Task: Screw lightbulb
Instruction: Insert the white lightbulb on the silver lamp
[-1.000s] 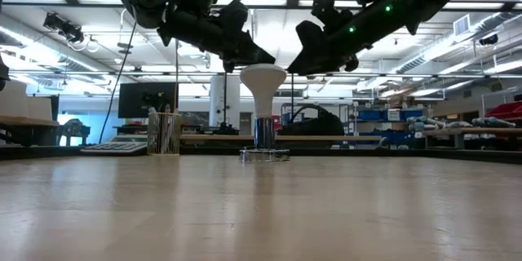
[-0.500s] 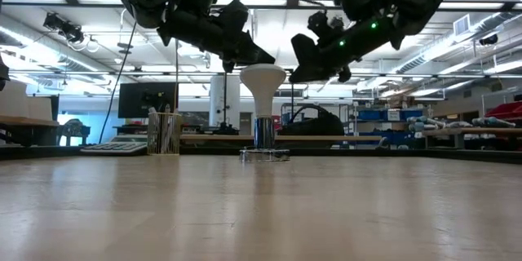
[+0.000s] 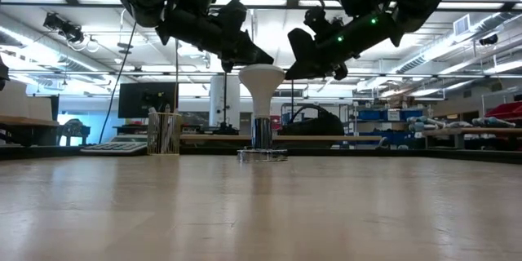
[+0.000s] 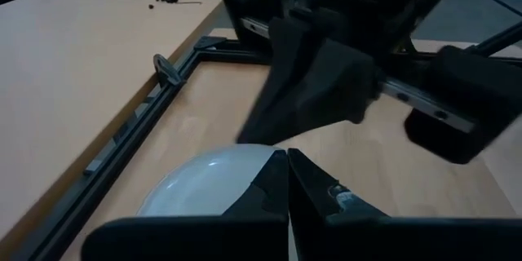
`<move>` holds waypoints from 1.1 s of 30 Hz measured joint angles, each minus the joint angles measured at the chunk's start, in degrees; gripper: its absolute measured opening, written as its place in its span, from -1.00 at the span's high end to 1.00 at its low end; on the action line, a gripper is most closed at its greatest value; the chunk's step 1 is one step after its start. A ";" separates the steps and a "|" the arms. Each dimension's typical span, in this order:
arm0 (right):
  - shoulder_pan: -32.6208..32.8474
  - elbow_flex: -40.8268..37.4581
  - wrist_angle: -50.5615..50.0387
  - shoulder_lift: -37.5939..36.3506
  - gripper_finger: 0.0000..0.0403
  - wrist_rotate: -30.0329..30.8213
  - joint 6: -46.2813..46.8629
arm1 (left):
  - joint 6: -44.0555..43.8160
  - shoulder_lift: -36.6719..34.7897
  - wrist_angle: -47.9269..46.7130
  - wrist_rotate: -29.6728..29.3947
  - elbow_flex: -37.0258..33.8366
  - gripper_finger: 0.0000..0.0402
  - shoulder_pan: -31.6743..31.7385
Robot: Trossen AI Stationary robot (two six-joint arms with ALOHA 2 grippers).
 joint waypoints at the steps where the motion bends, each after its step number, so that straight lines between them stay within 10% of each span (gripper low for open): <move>1: 0.41 0.00 -0.20 -0.04 0.94 -0.03 -0.02 | 0.00 -0.02 -0.13 -0.07 -0.02 1.00 0.16; 16: -0.15 0.02 -0.68 -4.63 0.95 2.35 -1.68 | -0.12 0.00 -0.18 -0.46 0.08 1.00 0.87; 33: -4.13 -0.02 1.83 -1.01 0.94 -8.24 1.42 | -0.20 0.02 0.23 -0.12 0.05 1.00 0.51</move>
